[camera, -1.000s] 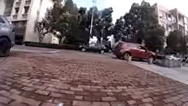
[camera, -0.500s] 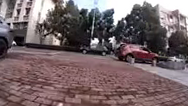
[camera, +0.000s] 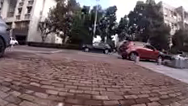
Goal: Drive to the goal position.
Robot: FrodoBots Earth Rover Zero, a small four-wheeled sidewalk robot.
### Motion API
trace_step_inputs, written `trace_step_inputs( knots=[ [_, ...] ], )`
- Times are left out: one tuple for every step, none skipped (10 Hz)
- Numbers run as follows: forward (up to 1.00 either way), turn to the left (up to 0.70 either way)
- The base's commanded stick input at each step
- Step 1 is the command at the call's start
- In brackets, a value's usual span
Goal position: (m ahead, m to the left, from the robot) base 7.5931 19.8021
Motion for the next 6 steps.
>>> trace_step_inputs(
  knots=[
    [0.7, 0.0],
    [0.7, 0.14],
    [0.7, 0.14],
    [0.7, 0.14],
    [0.7, 0.14],
    [0.7, 0.14]
  ],
)
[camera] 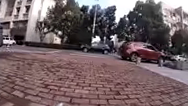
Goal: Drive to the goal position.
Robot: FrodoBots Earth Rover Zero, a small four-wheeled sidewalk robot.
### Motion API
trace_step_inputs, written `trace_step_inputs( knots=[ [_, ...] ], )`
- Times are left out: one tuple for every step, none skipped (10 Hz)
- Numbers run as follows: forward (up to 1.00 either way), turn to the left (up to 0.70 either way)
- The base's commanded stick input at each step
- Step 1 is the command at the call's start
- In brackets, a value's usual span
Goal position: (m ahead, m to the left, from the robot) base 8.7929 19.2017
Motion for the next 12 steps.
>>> trace_step_inputs(
  knots=[
    [0.7, 0.14],
    [0.7, 0.14],
    [0.7, 0.14],
    [0.7, 0.14],
    [0.7, 0.14],
    [0.7, 0.14],
    [0.7, 0.14],
    [0.7, 0.14],
    [0.7, 0.14],
    [0.7, 0.0],
    [0.7, 0.0],
    [0.7, 0.0]
  ],
)
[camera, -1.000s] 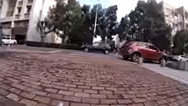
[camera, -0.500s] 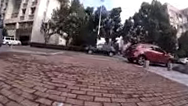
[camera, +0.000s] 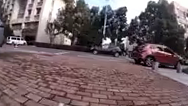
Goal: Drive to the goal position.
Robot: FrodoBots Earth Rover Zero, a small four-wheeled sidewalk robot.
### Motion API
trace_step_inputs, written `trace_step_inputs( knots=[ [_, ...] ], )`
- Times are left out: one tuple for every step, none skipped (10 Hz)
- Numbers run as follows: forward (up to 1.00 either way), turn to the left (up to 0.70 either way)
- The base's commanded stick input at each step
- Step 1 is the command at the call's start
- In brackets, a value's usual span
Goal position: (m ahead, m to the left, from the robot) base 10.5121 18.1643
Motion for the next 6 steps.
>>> trace_step_inputs(
  knots=[
    [0.7, 0.0],
    [0.7, 0.0],
    [0.7, 0.0],
    [0.7, 0.0],
    [0.7, 0.0],
    [0.7, 0.0]
  ],
)
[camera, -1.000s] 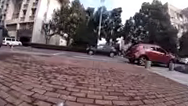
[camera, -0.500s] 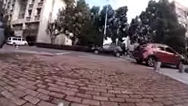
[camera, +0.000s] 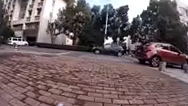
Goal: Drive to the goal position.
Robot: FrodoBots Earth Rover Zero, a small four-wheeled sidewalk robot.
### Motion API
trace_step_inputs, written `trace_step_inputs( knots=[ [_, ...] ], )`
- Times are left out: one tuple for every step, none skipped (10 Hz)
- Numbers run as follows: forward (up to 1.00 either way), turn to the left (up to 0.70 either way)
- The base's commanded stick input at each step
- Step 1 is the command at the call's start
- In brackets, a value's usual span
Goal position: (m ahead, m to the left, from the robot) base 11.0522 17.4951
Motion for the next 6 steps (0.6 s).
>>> trace_step_inputs(
  knots=[
    [0.7, 0.0],
    [0.7, 0.0],
    [0.7, 0.0],
    [0.7, 0.0],
    [0.7, 0.0],
    [0.7, 0.0]
  ],
)
